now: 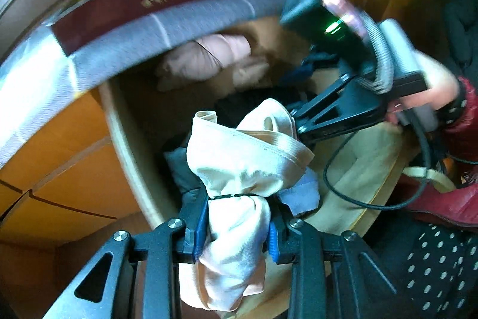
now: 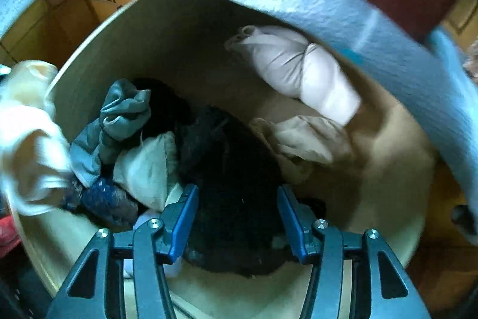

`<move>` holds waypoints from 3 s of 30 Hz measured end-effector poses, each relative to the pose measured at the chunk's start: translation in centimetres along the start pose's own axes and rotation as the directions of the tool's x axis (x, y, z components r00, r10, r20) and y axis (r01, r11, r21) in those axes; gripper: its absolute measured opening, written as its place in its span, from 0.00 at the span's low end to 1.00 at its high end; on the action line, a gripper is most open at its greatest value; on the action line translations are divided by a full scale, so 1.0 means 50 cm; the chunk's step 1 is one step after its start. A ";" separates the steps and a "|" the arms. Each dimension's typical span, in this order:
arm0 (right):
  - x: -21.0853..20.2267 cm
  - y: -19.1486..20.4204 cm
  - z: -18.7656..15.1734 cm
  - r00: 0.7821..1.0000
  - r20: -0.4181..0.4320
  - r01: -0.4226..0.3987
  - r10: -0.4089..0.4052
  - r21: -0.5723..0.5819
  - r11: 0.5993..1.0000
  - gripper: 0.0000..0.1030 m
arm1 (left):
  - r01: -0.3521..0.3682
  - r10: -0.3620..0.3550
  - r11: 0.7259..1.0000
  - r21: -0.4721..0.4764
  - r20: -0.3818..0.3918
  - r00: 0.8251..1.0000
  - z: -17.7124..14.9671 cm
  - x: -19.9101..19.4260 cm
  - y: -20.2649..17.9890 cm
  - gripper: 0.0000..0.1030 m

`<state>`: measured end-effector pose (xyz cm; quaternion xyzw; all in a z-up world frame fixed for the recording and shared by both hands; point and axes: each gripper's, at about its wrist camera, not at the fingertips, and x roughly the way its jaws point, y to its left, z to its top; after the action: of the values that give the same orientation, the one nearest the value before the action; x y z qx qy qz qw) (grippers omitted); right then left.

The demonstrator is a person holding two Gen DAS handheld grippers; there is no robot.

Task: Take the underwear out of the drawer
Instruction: 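Grasp the black cloth with the right tool while the left tool carries white cloth over tray, then lower the white cloth into the tin tray and open the left tool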

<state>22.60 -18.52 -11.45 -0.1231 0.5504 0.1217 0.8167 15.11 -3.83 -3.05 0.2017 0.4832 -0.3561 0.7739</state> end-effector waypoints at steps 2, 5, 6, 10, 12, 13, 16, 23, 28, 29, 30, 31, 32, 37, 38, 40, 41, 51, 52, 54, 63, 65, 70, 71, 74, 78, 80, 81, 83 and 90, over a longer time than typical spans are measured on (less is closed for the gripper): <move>0.021 -0.007 0.013 1.000 -0.019 -0.013 0.013 0.021 1.000 0.55 | -0.013 0.013 1.000 -0.014 0.019 1.000 0.002 -0.023 0.007 0.30; 0.043 -0.009 0.028 1.000 -0.021 -0.018 0.019 0.037 0.999 0.62 | -0.035 0.036 0.999 -0.032 0.040 0.999 0.003 -0.054 0.027 0.30; 0.048 -0.009 0.031 1.000 -0.021 -0.018 0.018 0.038 0.999 0.66 | -0.036 0.038 0.998 -0.041 0.045 0.998 0.008 -0.058 0.033 0.30; 0.075 -0.007 0.036 0.999 -0.032 0.005 -0.003 0.033 0.999 0.72 | -0.044 0.049 0.997 -0.070 0.076 0.996 0.018 -0.094 0.058 0.30; 0.084 -0.011 0.037 0.999 -0.038 0.003 -0.002 0.044 0.999 0.72 | -0.060 0.068 0.995 -0.078 0.100 0.993 0.028 -0.120 0.071 0.30; 0.085 -0.010 0.037 0.999 -0.038 0.003 -0.002 0.045 0.999 0.72 | -0.065 0.074 0.995 -0.080 0.109 0.991 0.033 -0.132 0.076 0.30; 0.092 -0.007 0.037 0.999 -0.044 0.013 -0.012 0.018 1.000 0.72 | -0.080 0.091 0.993 -0.081 0.139 0.986 0.062 -0.148 0.089 0.30; 0.087 -0.011 0.007 0.999 -0.039 -0.014 0.014 0.017 1.000 0.66 | -0.084 0.099 0.993 -0.088 0.182 0.978 0.142 -0.175 0.128 0.30; 0.083 -0.013 -0.021 0.999 -0.048 -0.009 0.010 0.021 1.000 0.67 | -0.076 0.097 0.991 -0.112 0.201 0.975 0.211 -0.177 0.166 0.30; 0.085 -0.013 -0.022 0.999 -0.044 -0.011 0.012 0.027 1.000 0.69 | -0.078 0.101 0.990 -0.116 0.204 0.974 0.228 -0.175 0.171 0.30; 0.088 -0.012 -0.022 0.999 -0.045 -0.011 0.012 0.031 0.999 0.70 | -0.084 0.108 0.989 -0.125 0.203 0.973 0.252 -0.170 0.181 0.30; 0.091 -0.010 -0.022 0.999 -0.046 -0.008 0.009 0.030 1.000 0.71 | -0.085 0.112 0.987 -0.134 0.202 0.973 0.268 -0.165 0.187 0.30; 0.093 -0.008 -0.023 0.999 -0.045 -0.006 0.007 0.030 1.000 0.73 | -0.083 0.113 0.985 -0.152 0.202 0.973 0.289 -0.160 0.198 0.30; 0.107 -0.007 -0.026 0.999 -0.044 -0.010 0.012 0.049 0.999 0.75 | -0.087 0.126 0.976 -0.199 0.189 0.974 0.372 -0.134 0.241 0.30; 0.112 -0.008 -0.025 0.999 -0.045 -0.009 0.011 0.050 0.999 0.76 | -0.084 0.124 0.974 -0.209 0.186 0.975 0.387 -0.129 0.248 0.30; 0.121 -0.013 -0.024 0.999 -0.047 -0.012 0.015 0.056 0.998 0.76 | -0.079 0.120 0.971 -0.227 0.172 0.978 0.419 -0.115 0.267 0.30; 0.125 -0.028 -0.025 0.999 -0.049 -0.015 0.017 0.058 0.998 0.76 | -0.082 0.123 0.968 -0.238 0.163 0.979 0.433 -0.108 0.277 0.30; 0.153 -0.035 -0.023 0.996 -0.083 -0.016 0.020 0.055 0.998 0.76 | -0.120 0.136 0.938 -0.324 0.027 0.990 0.563 -0.006 0.382 0.30; 0.157 -0.037 -0.022 0.996 -0.085 -0.018 0.022 0.054 0.998 0.76 | -0.122 0.136 0.937 -0.327 0.020 0.990 0.569 0.002 0.387 0.30; 0.163 -0.038 -0.020 0.996 -0.087 -0.018 0.023 0.054 0.998 0.76 | -0.124 0.132 0.933 -0.336 0.001 0.991 0.589 0.028 0.400 0.30; 0.164 -0.045 -0.017 0.997 -0.077 -0.013 0.018 0.066 0.998 0.76 | -0.154 0.141 0.910 -0.384 -0.062 0.988 0.634 0.128 0.446 0.30; 0.163 -0.045 -0.018 0.997 -0.076 -0.014 0.019 0.067 0.998 0.76 | -0.161 0.141 0.903 -0.397 -0.079 0.987 0.640 0.148 0.459 0.30; 0.156 -0.041 -0.018 0.997 -0.076 -0.015 0.020 0.067 0.998 0.77 | -0.168 0.139 0.890 -0.424 -0.100 0.985 0.659 0.178 0.482 0.30; 0.157 -0.041 -0.018 0.997 -0.076 -0.015 0.021 0.067 0.998 0.77 | -0.170 0.140 0.885 -0.433 -0.101 0.985 0.663 0.183 0.488 0.30; 0.156 -0.042 -0.018 0.997 -0.075 -0.017 0.022 0.068 0.998 0.77 | -0.175 0.145 0.881 -0.440 -0.101 0.984 0.676 0.193 0.497 0.30; 0.154 -0.041 -0.017 0.997 -0.075 -0.017 0.022 0.069 0.997 0.77 | -0.173 0.150 0.874 -0.454 -0.088 0.985 0.692 0.199 0.505 0.30; 0.154 -0.041 -0.017 0.997 -0.075 -0.018 0.023 0.069 0.997 0.77 | -0.183 0.165 0.875 -0.448 -0.079 0.983 0.699 0.201 0.506 0.32; 0.154 -0.040 -0.017 0.997 -0.075 -0.018 0.023 0.069 0.997 0.77 | -0.186 0.172 0.877 -0.443 -0.072 0.983 0.702 0.203 0.506 0.32; 0.154 -0.040 -0.017 0.997 -0.075 -0.018 0.023 0.070 0.997 0.77 | -0.186 0.179 0.880 -0.438 -0.057 0.982 0.708 0.205 0.506 0.33; 0.154 -0.039 -0.015 0.997 -0.075 -0.018 0.024 0.074 0.997 0.77 | -0.157 0.195 0.888 -0.432 0.045 0.980 0.724 0.146 0.491 0.42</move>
<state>25.40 -20.13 -18.75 -0.0921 0.5864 0.1052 0.7978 57.34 -13.85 6.02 0.0548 0.4946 -0.1785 0.8488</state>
